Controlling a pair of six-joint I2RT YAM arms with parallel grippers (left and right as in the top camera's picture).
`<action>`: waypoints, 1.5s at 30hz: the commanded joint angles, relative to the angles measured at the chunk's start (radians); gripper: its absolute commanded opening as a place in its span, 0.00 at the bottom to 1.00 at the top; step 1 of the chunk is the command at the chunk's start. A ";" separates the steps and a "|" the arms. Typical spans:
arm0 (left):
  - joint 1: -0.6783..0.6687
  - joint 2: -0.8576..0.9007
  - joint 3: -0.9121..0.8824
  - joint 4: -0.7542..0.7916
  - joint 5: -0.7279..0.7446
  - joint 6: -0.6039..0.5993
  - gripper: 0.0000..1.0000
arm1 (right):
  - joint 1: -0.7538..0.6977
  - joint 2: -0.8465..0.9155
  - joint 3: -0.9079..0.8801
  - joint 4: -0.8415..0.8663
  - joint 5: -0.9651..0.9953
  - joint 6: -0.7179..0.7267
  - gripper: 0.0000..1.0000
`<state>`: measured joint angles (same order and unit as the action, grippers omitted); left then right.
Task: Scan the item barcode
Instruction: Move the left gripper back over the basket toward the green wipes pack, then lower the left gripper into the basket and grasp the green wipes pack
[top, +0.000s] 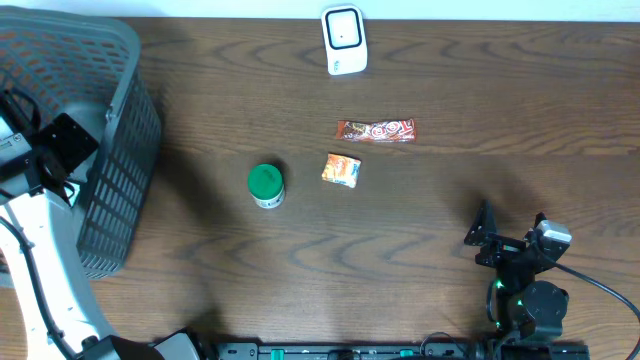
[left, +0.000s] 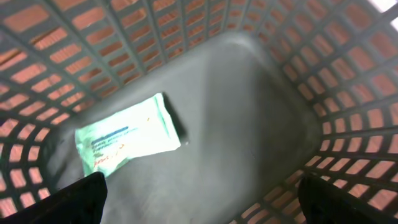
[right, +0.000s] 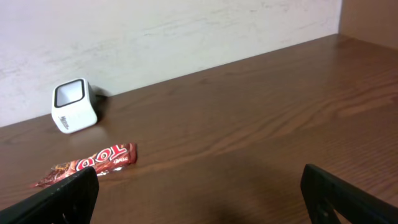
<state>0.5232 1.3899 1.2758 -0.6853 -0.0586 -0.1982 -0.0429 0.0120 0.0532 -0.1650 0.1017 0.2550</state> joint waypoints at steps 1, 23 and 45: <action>-0.002 0.002 0.019 -0.035 0.006 0.006 0.98 | -0.008 -0.005 -0.005 0.001 0.005 -0.002 0.99; 0.014 0.005 0.019 -0.039 0.006 0.001 0.98 | -0.008 -0.005 -0.005 0.000 0.005 -0.002 0.99; 0.161 0.333 0.019 -0.009 -0.006 0.207 0.98 | -0.008 -0.005 -0.005 0.001 0.005 -0.002 0.99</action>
<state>0.6838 1.6787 1.2762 -0.6968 -0.0544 -0.1326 -0.0429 0.0120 0.0532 -0.1650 0.1017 0.2550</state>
